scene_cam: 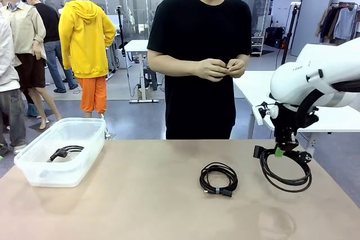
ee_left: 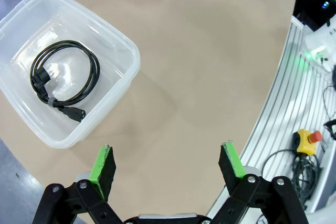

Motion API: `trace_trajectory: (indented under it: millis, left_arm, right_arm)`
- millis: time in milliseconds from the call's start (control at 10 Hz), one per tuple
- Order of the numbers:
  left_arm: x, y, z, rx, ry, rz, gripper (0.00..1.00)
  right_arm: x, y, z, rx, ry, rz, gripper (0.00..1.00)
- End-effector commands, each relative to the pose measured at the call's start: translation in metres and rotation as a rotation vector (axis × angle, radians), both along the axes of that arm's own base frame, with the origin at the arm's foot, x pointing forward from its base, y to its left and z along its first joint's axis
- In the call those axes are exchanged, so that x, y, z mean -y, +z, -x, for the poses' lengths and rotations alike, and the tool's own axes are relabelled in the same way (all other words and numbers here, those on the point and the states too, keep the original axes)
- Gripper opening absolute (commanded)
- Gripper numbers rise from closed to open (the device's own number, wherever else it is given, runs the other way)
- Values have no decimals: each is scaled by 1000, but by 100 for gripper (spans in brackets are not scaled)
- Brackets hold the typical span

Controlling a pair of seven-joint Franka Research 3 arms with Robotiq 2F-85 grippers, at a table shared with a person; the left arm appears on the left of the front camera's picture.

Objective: Organize and store the cables.
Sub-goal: Place the Power Cable into the Organizing box.

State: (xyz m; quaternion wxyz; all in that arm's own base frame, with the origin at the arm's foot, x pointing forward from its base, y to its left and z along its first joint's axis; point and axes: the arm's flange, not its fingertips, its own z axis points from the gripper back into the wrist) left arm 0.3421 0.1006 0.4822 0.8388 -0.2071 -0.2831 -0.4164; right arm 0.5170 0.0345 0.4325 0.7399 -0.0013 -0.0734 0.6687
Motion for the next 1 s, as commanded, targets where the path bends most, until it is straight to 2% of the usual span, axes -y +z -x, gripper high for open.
trace_trajectory:
  millis: [0, 100, 200, 700, 800, 900]
  left_arm:
    - [0, -1, -1, 6, -15, 21, 100]
    - [0, -1, -1, 6, -15, 21, 100]
    - [0, -1, -1, 6, -15, 21, 100]
    - [0, -1, -1, 6, -15, 21, 100]
    - [0, -1, -1, 6, -15, 21, 100]
    - [0, -1, -1, 6, -15, 21, 100]
  right_arm:
    - [-7, 2, 11, 9, -15, -2, 0]
    - [-7, 5, 14, 39, -9, -21, 0]
    - [-3, 6, 3, 9, 6, -1, 0]
    - [-3, 6, 3, 9, 6, -1, 0]
    - [-3, 4, 6, 8, 4, -4, 19]
    - [-22, 13, 7, 2, 25, -13, 19]
